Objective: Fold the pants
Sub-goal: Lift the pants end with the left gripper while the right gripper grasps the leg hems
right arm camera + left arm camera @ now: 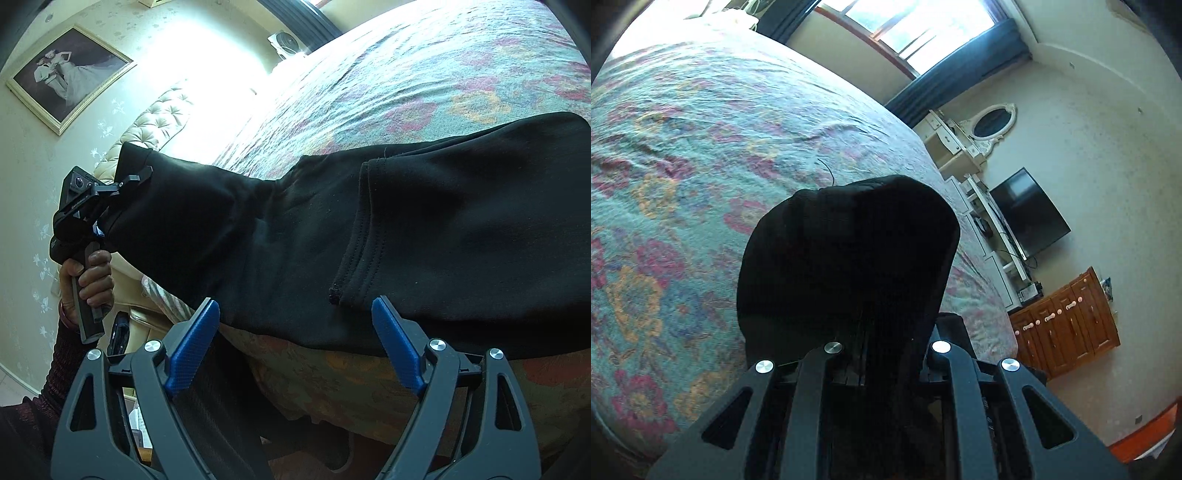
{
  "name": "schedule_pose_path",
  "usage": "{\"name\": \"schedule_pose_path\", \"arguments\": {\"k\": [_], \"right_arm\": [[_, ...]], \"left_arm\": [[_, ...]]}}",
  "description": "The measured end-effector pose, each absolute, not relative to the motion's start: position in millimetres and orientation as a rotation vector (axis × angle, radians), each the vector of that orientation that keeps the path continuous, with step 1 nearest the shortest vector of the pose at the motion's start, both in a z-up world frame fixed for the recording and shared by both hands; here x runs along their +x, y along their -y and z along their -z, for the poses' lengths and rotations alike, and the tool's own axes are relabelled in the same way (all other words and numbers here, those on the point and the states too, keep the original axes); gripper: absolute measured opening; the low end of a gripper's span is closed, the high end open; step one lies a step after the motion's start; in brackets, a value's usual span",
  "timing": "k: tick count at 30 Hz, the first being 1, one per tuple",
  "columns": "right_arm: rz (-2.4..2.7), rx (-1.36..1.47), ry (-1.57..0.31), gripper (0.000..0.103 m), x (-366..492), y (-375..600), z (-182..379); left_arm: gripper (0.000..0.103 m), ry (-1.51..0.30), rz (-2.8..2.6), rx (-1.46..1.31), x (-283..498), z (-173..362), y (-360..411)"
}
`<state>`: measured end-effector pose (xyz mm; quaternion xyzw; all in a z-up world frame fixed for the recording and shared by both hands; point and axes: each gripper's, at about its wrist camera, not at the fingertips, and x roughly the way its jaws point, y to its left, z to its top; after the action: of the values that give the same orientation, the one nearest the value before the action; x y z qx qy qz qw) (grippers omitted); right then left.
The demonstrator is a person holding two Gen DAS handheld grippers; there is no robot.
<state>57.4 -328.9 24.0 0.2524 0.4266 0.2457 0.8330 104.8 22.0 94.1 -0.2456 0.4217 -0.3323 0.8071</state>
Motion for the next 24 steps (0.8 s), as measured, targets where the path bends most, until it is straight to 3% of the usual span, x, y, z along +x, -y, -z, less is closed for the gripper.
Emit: {"name": "schedule_pose_path", "arguments": {"k": [9,19,24], "right_arm": [[-0.461,0.605,-0.843,0.085,44.3,366.3,-32.2],[-0.428,0.672,-0.835,0.085,43.5,387.7,-22.5],[-0.417,0.687,-0.836,0.085,41.7,392.7,-21.5]], "left_arm": [[0.014,-1.005,0.749,-0.256,100.0,-51.3,116.1],[0.017,-1.108,0.624,-0.136,104.6,11.9,162.4],[0.038,-1.084,0.646,-0.180,97.6,10.6,162.1]]}}
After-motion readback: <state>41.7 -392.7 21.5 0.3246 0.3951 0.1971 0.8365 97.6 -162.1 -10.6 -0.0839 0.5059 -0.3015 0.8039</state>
